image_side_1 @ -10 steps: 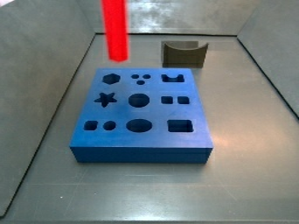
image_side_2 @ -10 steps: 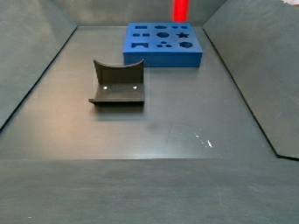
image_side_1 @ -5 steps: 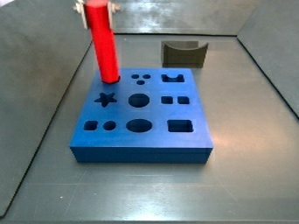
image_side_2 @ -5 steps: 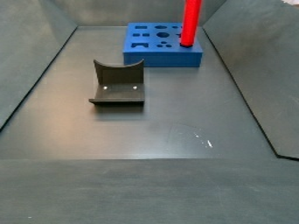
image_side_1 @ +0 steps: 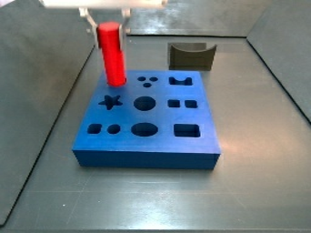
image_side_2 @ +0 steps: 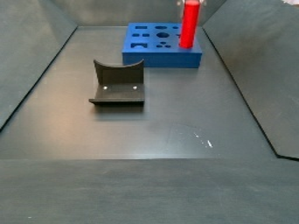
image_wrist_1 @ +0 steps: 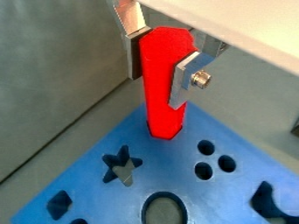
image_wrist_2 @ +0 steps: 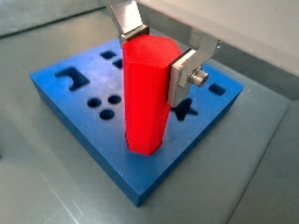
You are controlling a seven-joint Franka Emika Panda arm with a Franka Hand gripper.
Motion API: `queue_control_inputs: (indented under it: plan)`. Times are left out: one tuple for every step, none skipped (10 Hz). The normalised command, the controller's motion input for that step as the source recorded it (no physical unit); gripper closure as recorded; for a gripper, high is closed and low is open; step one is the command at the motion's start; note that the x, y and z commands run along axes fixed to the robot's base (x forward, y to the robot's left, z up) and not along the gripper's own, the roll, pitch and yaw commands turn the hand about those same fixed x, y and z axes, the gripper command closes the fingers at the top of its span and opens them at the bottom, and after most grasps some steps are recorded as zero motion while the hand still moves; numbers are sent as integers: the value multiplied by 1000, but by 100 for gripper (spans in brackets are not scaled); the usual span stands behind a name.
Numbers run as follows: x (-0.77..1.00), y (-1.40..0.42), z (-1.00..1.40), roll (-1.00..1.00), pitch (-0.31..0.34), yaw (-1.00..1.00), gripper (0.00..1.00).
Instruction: Insert the hexagon object.
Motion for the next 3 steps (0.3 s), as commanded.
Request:
queue_control_inputs:
  plan:
    - [-86,-251,-960,89,-160,0,100]
    - [-149,-183,-163,60,-220,160,100]
    - [-43,0,0,13,-19,0,100]
